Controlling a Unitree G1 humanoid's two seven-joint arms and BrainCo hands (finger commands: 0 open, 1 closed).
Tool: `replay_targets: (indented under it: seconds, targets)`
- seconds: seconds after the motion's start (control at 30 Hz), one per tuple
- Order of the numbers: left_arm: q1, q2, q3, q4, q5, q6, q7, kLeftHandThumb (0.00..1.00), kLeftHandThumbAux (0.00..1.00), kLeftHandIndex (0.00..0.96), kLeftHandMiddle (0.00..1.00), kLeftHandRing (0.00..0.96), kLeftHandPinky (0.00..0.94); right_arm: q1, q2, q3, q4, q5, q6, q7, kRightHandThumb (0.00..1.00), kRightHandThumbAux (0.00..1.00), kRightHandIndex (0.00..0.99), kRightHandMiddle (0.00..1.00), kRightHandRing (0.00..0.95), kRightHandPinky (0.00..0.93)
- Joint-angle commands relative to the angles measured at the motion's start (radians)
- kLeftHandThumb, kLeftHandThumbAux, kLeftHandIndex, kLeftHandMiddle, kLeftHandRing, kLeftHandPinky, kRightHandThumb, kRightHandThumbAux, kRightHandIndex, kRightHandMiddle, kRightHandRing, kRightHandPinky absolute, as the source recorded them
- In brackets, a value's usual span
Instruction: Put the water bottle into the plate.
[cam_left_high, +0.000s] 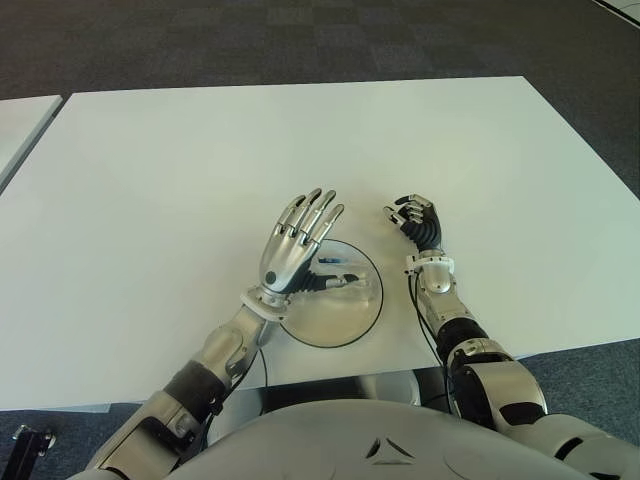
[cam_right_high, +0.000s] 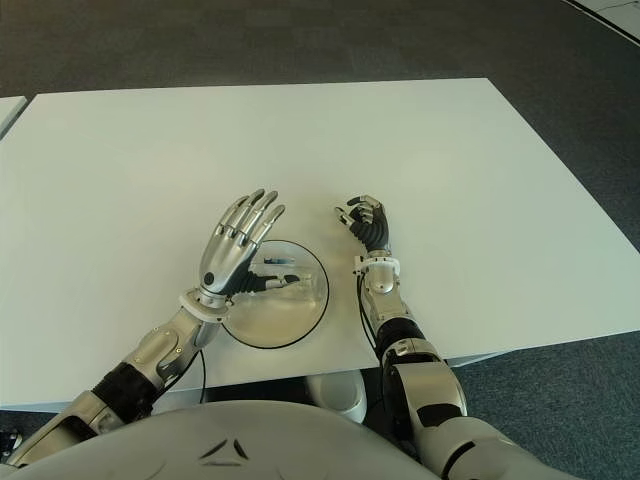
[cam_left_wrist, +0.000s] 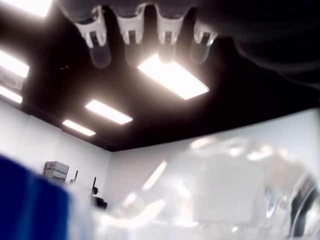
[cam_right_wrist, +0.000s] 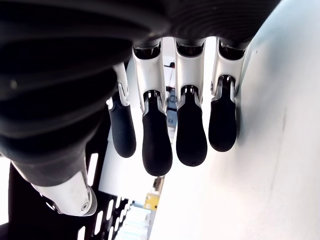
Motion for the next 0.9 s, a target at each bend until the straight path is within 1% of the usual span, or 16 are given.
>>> replay_targets:
  seconds: [0.03, 0.1, 0.13, 0.17, 0.2, 0.3, 0.5, 0.7, 0.8, 0.9]
  targets:
    - [0.000, -0.051, 0.052, 0.063, -0.166, -0.151, 0.047, 0.059, 0.334, 0.000, 0.000, 0.000, 0.000, 0.012, 0.002, 0.003, 0.008, -0.004, 0.010, 0.006, 0.709, 0.729, 0.435, 0.685, 0.675, 0.606]
    - [0.011, -0.072, 0.083, 0.070, -0.233, -0.189, 0.040, 0.049, 0.380, 0.000, 0.000, 0.000, 0.000, 0.012, 0.002, 0.002, 0.007, -0.001, 0.010, 0.010, 0.709, 0.729, 0.435, 0.686, 0.677, 0.618]
    - [0.018, -0.082, 0.108, 0.065, -0.284, -0.212, 0.023, 0.046, 0.389, 0.000, 0.000, 0.000, 0.000, 0.013, 0.003, 0.002, 0.006, 0.000, 0.009, 0.012, 0.709, 0.729, 0.435, 0.687, 0.678, 0.621]
    - [0.022, -0.088, 0.126, 0.062, -0.317, -0.228, 0.011, 0.037, 0.421, 0.000, 0.000, 0.000, 0.000, 0.013, 0.003, 0.001, 0.005, 0.001, 0.009, 0.014, 0.709, 0.729, 0.435, 0.687, 0.679, 0.625]
    - [0.025, -0.089, 0.151, 0.048, -0.369, -0.245, -0.018, 0.031, 0.442, 0.000, 0.000, 0.000, 0.000, 0.013, 0.004, 0.001, 0.003, 0.003, 0.009, 0.016, 0.709, 0.729, 0.435, 0.687, 0.679, 0.628]
    - [0.024, -0.083, 0.209, 0.017, -0.472, -0.272, -0.096, 0.020, 0.495, 0.000, 0.000, 0.000, 0.000, 0.013, 0.005, -0.001, 0.000, 0.005, 0.009, 0.019, 0.709, 0.729, 0.435, 0.684, 0.680, 0.631]
    - [-0.001, -0.062, 0.302, 0.025, -0.562, -0.295, -0.208, 0.007, 0.556, 0.000, 0.000, 0.000, 0.000, 0.015, 0.006, -0.001, -0.005, 0.005, 0.007, 0.021, 0.709, 0.729, 0.434, 0.681, 0.679, 0.628]
    - [-0.026, -0.029, 0.397, 0.111, -0.639, -0.350, -0.288, 0.000, 0.594, 0.000, 0.000, 0.000, 0.000, 0.019, 0.004, 0.001, -0.007, 0.001, -0.003, 0.019, 0.709, 0.729, 0.434, 0.680, 0.680, 0.632]
    - [-0.023, -0.016, 0.446, 0.144, -0.687, -0.358, -0.333, 0.000, 0.608, 0.000, 0.000, 0.000, 0.000, 0.020, 0.004, 0.000, -0.007, 0.003, -0.005, 0.020, 0.709, 0.729, 0.434, 0.678, 0.679, 0.648]
    - [-0.016, -0.024, 0.473, 0.149, -0.706, -0.358, -0.361, 0.000, 0.620, 0.000, 0.000, 0.000, 0.004, 0.020, 0.004, -0.001, -0.005, 0.004, -0.005, 0.020, 0.709, 0.729, 0.434, 0.676, 0.679, 0.652]
